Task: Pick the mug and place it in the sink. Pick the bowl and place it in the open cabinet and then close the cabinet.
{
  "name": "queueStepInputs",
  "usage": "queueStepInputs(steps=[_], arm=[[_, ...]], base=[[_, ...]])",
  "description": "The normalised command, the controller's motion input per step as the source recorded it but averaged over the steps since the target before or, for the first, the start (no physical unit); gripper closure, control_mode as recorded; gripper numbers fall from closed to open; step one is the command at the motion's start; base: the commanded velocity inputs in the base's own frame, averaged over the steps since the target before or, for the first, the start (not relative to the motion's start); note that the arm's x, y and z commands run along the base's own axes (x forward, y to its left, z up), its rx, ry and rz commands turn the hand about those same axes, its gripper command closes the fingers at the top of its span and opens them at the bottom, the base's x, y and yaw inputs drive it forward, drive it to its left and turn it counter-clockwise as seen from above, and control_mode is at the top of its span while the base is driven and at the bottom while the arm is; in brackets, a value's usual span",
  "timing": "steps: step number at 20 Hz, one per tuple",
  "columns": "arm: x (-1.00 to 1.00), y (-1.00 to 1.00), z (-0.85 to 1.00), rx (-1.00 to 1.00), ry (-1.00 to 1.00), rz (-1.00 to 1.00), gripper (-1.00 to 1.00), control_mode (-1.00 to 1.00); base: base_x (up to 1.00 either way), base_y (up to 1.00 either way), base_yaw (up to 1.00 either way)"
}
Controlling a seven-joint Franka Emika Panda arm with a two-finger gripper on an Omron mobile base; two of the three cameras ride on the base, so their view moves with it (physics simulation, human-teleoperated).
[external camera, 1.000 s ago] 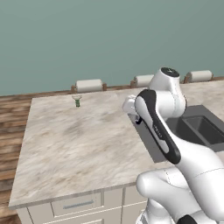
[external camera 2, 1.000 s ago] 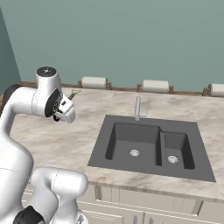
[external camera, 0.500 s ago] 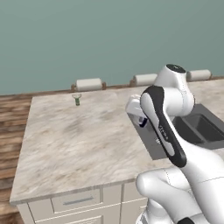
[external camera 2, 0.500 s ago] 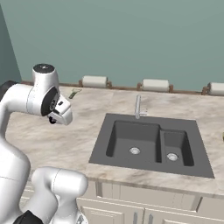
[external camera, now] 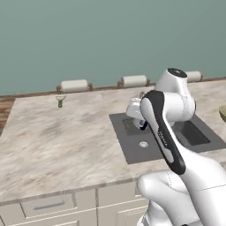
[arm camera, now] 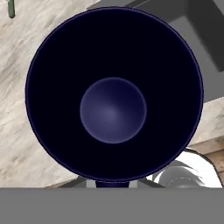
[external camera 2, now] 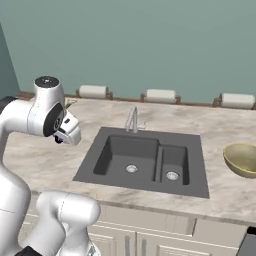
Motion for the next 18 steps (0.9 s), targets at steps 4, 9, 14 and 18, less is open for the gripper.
queueStepInputs(steps=[4,9,14,18], arm=[[0.00,0.00,0.00,0.00,0.00,0.00,1.00,1.00],[0.00,0.00,0.00,0.00,0.00,0.00,1.00,1.00],[0.00,0.00,0.00,0.00,0.00,0.00,1.00,1.00],[0.00,0.00,0.00,0.00,0.00,0.00,1.00,1.00]], base=[[-0.15,-1.00,0.00],[0.05,-0.55,0.00],[0.73,-0.10,0.00],[1.00,-0.01,0.01]])
